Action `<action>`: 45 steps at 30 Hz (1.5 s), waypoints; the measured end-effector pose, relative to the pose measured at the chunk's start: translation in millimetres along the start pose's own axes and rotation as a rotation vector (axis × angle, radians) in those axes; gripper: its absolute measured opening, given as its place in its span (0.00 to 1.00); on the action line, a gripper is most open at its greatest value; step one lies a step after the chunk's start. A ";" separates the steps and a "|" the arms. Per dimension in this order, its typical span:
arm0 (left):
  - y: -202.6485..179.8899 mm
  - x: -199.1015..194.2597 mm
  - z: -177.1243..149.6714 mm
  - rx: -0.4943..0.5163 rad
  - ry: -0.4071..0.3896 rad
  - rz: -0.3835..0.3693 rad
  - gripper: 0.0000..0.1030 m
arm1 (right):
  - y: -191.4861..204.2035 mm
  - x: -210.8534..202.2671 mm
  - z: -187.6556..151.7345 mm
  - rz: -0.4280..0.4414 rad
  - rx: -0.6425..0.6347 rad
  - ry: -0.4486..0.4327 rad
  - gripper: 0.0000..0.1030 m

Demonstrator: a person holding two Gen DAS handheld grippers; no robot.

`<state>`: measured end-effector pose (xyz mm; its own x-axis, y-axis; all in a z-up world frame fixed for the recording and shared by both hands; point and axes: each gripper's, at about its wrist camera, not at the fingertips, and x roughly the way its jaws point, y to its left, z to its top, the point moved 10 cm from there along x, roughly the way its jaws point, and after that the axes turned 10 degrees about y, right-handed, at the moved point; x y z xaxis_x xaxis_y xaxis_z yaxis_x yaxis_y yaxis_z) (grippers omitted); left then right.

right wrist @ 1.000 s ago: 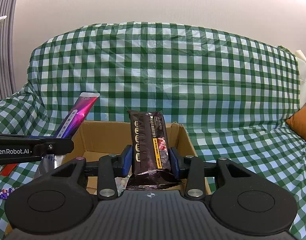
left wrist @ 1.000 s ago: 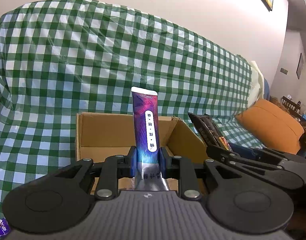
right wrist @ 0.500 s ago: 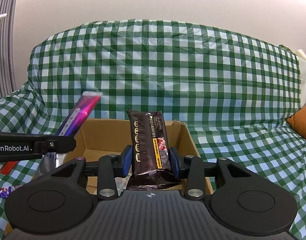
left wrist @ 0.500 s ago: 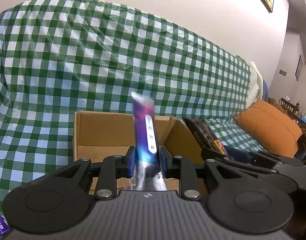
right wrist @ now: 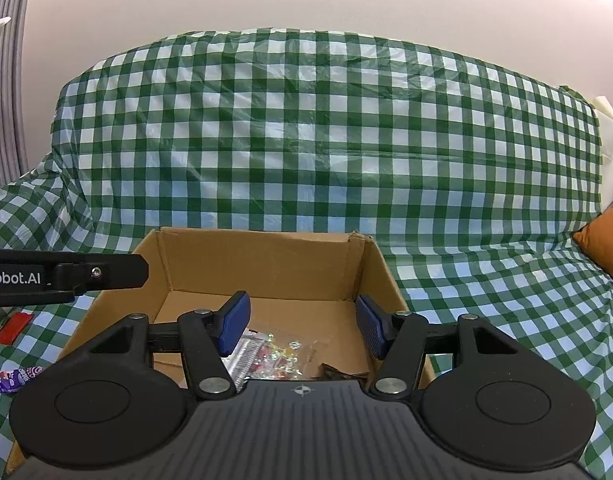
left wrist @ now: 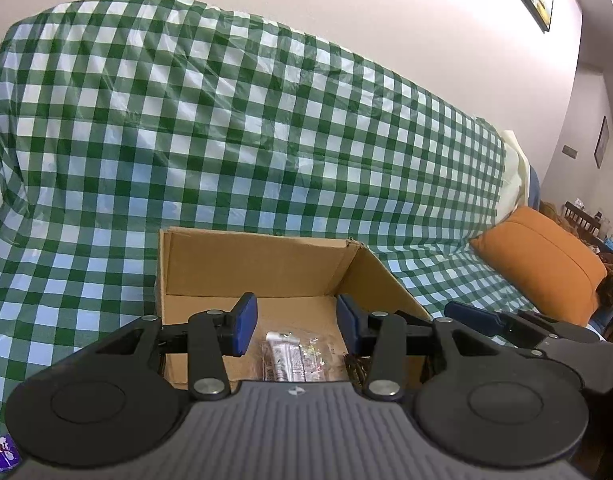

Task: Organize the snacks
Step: 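Open both tools to drop the tube and chocolate bar into the box, then move both tools back toward the remaining snacks on the cloth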

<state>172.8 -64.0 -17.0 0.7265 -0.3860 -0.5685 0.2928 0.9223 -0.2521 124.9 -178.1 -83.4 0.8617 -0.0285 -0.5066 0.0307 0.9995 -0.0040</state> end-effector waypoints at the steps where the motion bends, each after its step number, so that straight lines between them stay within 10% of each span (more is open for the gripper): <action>1: 0.9 -1.0 0.0 0.001 -0.002 0.001 0.47 | 0.7 0.6 0.3 0.002 -0.001 -0.001 0.59; 9: 21.5 -16.8 6.5 -0.020 -0.043 0.046 0.41 | 20.5 2.7 3.7 0.026 -0.018 -0.012 0.59; 12: 35.6 -29.3 8.3 -0.030 -0.067 0.060 0.24 | 29.9 2.2 5.6 0.048 -0.024 -0.022 0.55; 16: 59.4 -44.8 15.1 -0.072 -0.054 0.048 0.06 | 45.9 -1.1 7.7 0.105 -0.034 -0.042 0.32; 25: 166.2 -53.9 33.3 -0.049 -0.055 0.278 0.06 | 68.3 -15.9 8.0 0.169 -0.099 -0.072 0.20; 32: 242.9 -57.1 23.4 -0.280 -0.005 0.332 0.06 | 104.0 -29.6 2.7 0.242 -0.255 -0.108 0.10; 42: 288.5 -78.0 31.4 -0.389 -0.014 0.352 0.06 | 222.6 -26.7 -2.2 0.467 -0.265 0.100 0.12; 45: 290.6 -79.1 30.6 -0.380 -0.005 0.354 0.06 | 265.6 -0.2 -21.1 0.492 -0.222 0.233 0.26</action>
<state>219.5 235.1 -21.4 0.7432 -0.0507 -0.6671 -0.2173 0.9248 -0.3123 122.1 87.6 -102.6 0.6131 0.4177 -0.6706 -0.4731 0.8739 0.1118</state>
